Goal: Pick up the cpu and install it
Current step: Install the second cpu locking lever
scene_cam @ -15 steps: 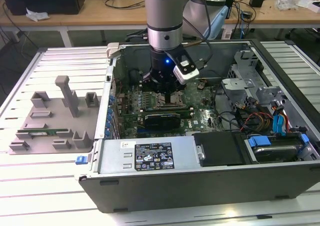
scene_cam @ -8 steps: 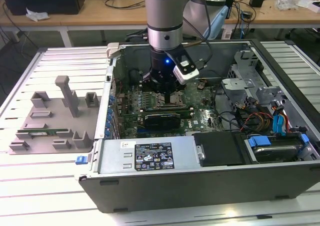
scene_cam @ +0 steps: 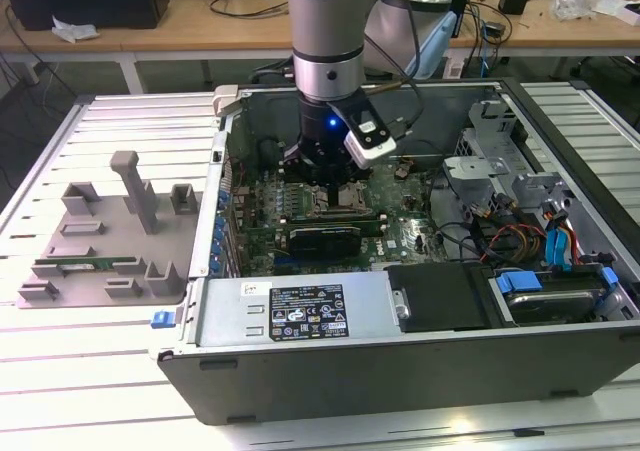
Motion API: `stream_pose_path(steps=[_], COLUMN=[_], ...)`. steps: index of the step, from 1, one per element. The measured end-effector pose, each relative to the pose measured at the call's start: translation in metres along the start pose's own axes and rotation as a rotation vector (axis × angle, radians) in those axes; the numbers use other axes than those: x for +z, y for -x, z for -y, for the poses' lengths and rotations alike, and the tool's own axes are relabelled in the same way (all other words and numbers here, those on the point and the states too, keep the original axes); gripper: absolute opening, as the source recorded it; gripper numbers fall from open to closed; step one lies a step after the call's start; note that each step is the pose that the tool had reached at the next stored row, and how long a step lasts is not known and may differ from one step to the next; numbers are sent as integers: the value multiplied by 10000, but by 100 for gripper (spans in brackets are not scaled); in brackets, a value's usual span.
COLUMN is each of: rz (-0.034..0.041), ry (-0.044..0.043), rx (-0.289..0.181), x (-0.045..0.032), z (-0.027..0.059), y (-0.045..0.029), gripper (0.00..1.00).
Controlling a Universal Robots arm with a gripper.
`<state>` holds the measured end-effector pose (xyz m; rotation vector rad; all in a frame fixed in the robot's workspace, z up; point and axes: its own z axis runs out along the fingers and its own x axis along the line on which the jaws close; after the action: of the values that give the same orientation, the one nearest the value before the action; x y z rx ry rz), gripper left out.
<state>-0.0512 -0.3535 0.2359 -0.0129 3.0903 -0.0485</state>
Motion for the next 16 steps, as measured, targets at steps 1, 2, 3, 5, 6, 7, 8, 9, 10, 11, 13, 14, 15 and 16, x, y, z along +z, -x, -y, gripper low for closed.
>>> stream_pose_path(steps=[1, 2, 3, 5, 6, 7, 8, 9, 10, 11, 13, 14, 15, 16], rz=[0, 0, 0, -1, -1, 1, 0, -2, -1, 0, 0, 0, 0, 1], ry=[9, 14, 21, 30, 40, 44, 49, 56, 64, 78, 106, 132, 159, 185], rx=[0, 0, 0, 2, 2, 2, 3, 0, 2, 4, 5, 7, 9, 9], x=[2, 4, 7, 12, 16, 19, 23, 29, 35, 43, 53, 57, 63, 69], z=[-1, 0, -1, -1, -2, -2, -1, 8, 18, 37, 52, 56, 60, 63], y=[-17, -28, -52, -90, -117, -128, -132, -135, -136, -137, -138, -140, -144, -145], gripper=[11, 11, 11, 11, 11, 11, 11, 11, 11, 11, 11, 11, 11, 11])
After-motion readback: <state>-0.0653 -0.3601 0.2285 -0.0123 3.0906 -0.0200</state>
